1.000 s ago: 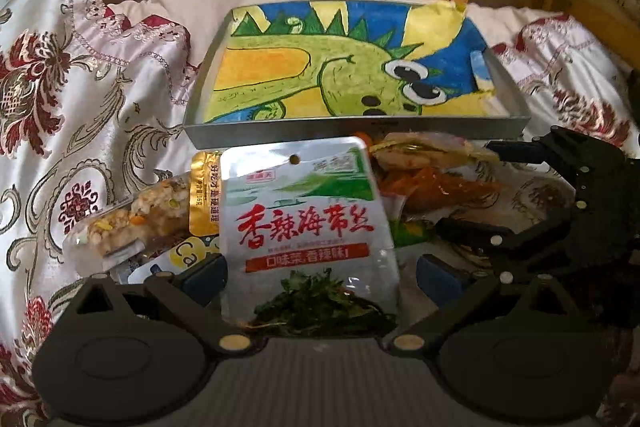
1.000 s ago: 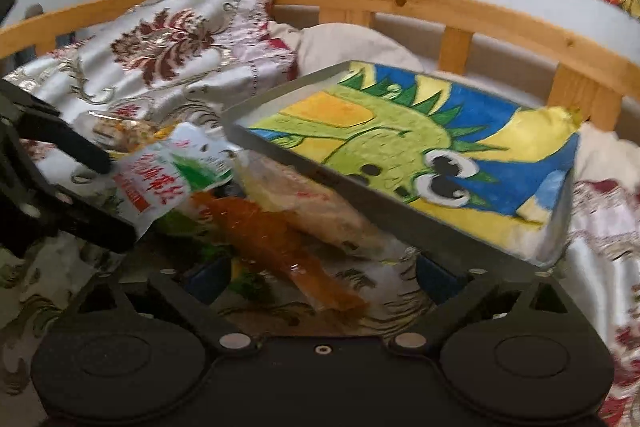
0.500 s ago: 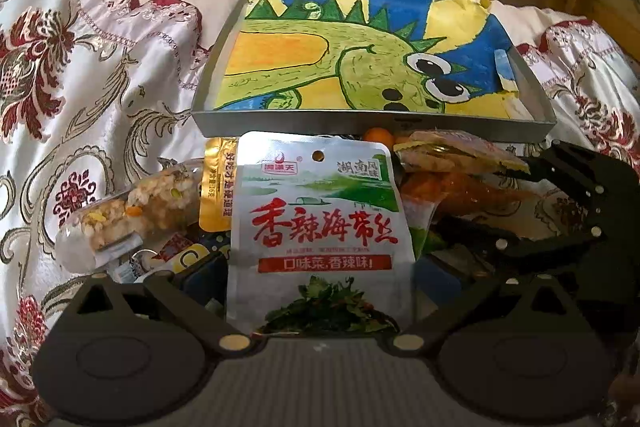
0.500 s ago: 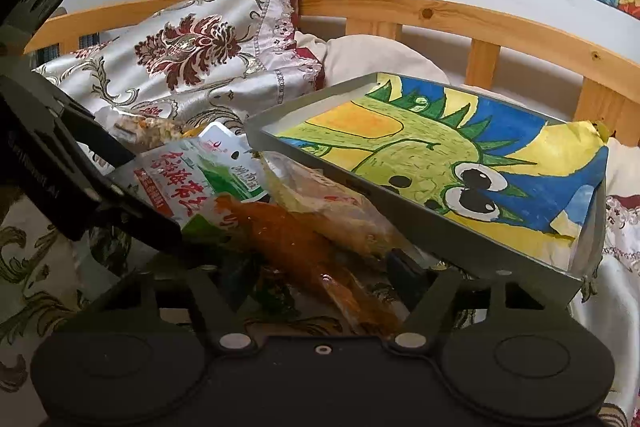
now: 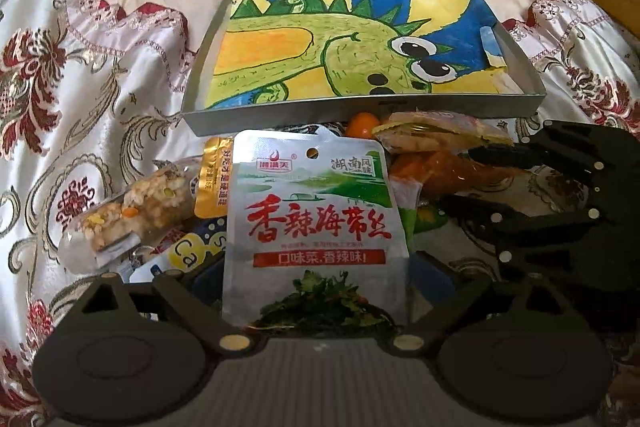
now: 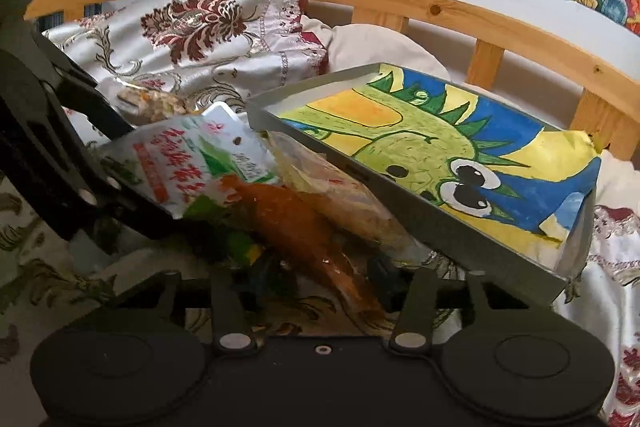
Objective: Organize snacks
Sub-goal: 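Grasp the white seaweed packet with the left tool while the right tool grasps the orange snack stick, then lift the seaweed packet with the left tool while the right tool lifts the orange snack toward the tray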
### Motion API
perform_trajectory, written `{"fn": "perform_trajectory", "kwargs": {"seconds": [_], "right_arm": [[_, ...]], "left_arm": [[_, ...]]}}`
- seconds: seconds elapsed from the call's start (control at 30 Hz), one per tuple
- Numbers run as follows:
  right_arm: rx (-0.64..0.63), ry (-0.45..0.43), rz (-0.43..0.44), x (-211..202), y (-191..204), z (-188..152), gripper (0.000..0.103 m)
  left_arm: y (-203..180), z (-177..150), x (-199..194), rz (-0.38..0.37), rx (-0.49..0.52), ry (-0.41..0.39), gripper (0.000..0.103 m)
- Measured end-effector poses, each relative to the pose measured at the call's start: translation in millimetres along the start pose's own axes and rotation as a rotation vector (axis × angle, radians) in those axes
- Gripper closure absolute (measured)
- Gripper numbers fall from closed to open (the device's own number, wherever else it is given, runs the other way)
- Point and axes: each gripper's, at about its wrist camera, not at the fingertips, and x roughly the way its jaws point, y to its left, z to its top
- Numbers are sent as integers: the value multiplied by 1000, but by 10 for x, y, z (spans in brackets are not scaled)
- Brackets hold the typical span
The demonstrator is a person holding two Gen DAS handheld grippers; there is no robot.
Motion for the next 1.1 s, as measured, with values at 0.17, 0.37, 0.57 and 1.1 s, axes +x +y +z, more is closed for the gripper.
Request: {"fn": "perform_trajectory", "kwargs": {"seconds": [0.17,0.37,0.57,1.1], "right_arm": [[-85,-21,-49,29,94,-29,57],[-182,-23,-112,16,187,-57,76],[-298,-29,-144,-67,313,-69,88],[-425,-131,-260,-608,463,133,90]], "left_arm": [[48,-37,-23,-24,-39,8,7],[36,-110,-75,-18,-67,-4,7],[89,-170,-154,-38,-114,-4,7],[161,-222,-547,-130,-213,-183,8]]}}
